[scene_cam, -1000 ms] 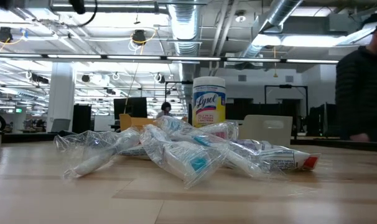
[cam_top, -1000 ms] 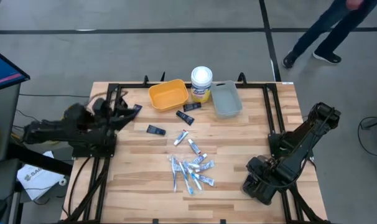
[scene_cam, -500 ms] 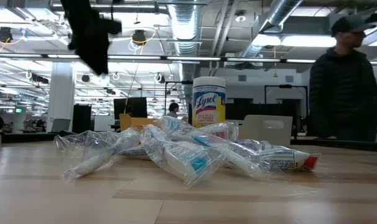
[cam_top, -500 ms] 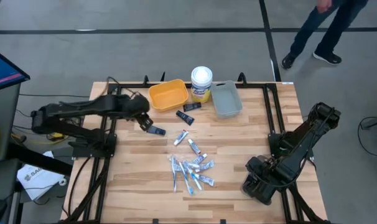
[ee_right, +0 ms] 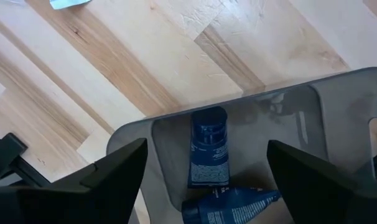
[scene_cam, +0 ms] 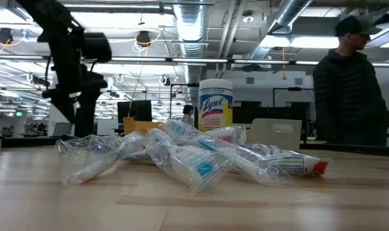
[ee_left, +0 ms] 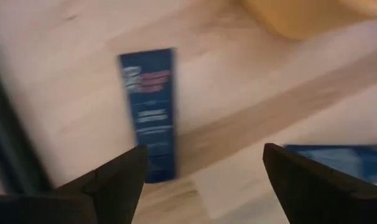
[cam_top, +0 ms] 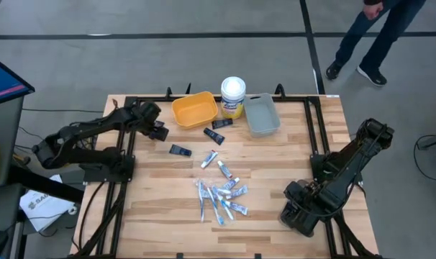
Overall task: Pick & Place Travel size toiletries
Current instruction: Put the blue shaving butter into the black bin
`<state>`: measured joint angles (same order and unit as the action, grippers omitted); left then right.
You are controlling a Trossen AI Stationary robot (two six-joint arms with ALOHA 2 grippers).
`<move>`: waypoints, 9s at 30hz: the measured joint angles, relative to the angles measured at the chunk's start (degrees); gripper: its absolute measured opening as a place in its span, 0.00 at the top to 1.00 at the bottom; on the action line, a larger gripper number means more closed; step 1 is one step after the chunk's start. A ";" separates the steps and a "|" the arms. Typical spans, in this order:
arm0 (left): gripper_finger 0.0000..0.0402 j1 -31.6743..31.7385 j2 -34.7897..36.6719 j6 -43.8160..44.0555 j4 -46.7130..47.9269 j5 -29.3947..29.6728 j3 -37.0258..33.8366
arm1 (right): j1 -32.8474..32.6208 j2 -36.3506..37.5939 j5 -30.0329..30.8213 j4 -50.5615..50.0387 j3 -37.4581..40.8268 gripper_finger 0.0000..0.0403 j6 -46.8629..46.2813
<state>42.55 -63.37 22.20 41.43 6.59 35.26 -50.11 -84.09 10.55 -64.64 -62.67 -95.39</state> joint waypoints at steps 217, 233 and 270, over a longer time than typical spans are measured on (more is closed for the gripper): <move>0.80 -26.78 6.04 2.31 -50.60 -16.12 -0.47 | 12.93 5.34 5.08 -11.50 -10.24 0.27 29.32; 0.79 -28.52 -4.52 36.37 -107.38 -3.13 -0.39 | 38.33 -1.92 24.24 26.52 -27.19 0.28 98.23; 0.79 -35.52 -9.22 47.52 -116.62 13.91 -0.26 | 45.77 -16.40 21.05 54.61 -37.18 0.68 128.62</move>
<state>7.03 -72.60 69.73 -75.18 20.51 35.00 -4.34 -100.49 31.59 -10.03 -99.85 33.23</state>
